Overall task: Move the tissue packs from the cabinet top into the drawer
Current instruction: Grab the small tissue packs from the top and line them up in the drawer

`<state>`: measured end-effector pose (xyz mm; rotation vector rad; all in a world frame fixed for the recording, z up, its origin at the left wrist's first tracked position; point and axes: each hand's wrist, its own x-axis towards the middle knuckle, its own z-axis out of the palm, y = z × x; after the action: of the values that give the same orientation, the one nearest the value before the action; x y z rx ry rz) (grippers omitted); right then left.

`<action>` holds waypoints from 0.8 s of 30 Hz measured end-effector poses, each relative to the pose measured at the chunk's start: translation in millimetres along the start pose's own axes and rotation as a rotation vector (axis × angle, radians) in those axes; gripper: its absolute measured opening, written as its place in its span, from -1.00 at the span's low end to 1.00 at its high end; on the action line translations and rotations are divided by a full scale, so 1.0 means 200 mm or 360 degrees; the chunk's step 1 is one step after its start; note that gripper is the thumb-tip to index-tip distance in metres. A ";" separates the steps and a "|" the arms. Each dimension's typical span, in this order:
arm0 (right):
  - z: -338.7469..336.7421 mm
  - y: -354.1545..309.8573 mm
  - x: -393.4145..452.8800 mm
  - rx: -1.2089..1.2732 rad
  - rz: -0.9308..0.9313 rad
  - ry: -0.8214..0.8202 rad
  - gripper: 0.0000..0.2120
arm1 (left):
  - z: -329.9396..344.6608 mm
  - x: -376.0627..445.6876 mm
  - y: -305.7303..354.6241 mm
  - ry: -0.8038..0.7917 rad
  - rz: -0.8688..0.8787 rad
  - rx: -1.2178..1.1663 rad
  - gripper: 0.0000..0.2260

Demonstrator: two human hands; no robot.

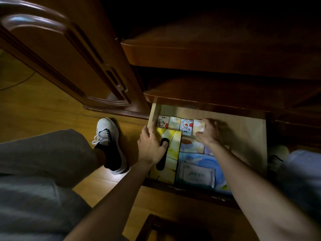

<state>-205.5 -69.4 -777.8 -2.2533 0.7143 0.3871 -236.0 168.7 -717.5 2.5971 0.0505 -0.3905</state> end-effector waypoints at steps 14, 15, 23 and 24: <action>0.00 -0.05 -0.04 -0.0037 0.0106 -0.0090 -0.10 | -0.02 0.02 0.00 -0.0204 -0.0003 0.0089 -0.12; -0.03 -0.07 -0.06 0.0015 0.0119 -0.0076 -0.08 | -0.04 0.02 0.01 -0.0238 -0.0012 0.0077 -0.10; -0.47 -0.32 -0.44 -0.0441 -0.0309 -0.0205 -0.35 | -0.35 0.04 0.26 -0.0454 0.0084 0.0106 -0.44; -0.56 -0.37 -0.50 -0.0378 -0.0376 -0.0216 -0.40 | -0.43 0.02 0.34 -0.0427 0.0180 0.0153 -0.54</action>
<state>-233.9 -70.3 -612.3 -2.4715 0.3410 0.5254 -201.2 152.1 -614.2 2.6018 -0.2112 -0.7102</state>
